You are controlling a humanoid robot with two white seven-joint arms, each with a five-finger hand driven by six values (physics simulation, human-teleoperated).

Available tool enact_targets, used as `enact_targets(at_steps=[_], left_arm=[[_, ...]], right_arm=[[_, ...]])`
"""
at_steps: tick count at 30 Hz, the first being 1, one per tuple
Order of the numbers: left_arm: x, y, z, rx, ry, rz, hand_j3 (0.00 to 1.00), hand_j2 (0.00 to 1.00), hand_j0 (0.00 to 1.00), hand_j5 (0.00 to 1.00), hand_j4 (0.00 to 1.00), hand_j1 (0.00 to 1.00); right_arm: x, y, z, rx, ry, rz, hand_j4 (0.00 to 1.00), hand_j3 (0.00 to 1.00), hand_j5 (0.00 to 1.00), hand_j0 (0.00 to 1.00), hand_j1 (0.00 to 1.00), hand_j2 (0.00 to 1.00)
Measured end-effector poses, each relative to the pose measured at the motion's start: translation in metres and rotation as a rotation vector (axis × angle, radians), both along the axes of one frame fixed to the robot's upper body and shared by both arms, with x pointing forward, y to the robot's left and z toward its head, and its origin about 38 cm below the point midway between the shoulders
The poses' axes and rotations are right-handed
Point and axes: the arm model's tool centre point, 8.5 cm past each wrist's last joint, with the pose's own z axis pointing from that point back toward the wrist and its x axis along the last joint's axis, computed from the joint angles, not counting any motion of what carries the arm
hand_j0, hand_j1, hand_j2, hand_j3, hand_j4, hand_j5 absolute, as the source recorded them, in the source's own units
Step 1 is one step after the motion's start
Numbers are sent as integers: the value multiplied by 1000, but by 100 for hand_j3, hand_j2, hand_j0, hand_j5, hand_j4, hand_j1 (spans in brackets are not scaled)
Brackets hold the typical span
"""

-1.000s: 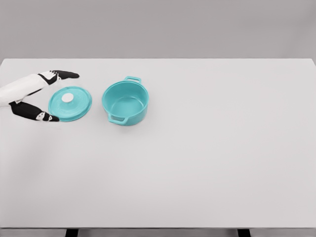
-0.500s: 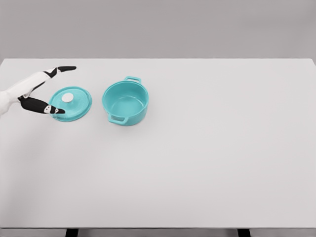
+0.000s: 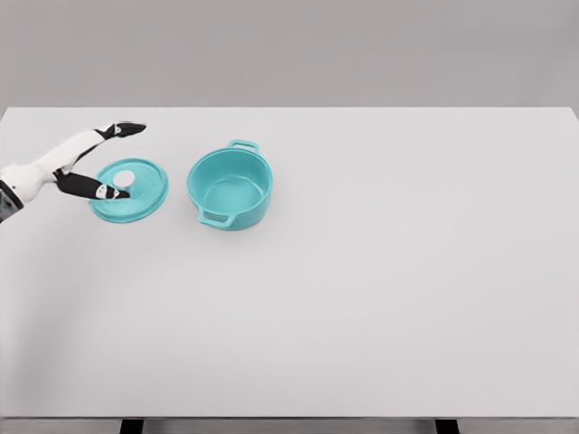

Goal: Cover the pot with left arm

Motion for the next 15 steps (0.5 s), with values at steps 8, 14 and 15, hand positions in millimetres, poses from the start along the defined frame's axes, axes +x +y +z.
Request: enact_targets(at_steps=[8, 14, 15], left_arm=[[5, 8, -15, -2, 41, 50, 87, 87, 87, 87, 87, 87], [10, 13, -17, -5, 49, 77, 86, 86, 86, 86, 86, 86], [10, 14, -19, -4, 55, 80, 86, 86, 86, 86, 86, 86]], right_arm=[[0, 0, 0, 0, 0, 0, 100, 100, 100, 100, 100, 100], [0, 0, 0, 0, 0, 0, 100, 100, 100, 100, 100, 100], [0, 0, 0, 0, 0, 0, 100, 100, 100, 100, 100, 100]])
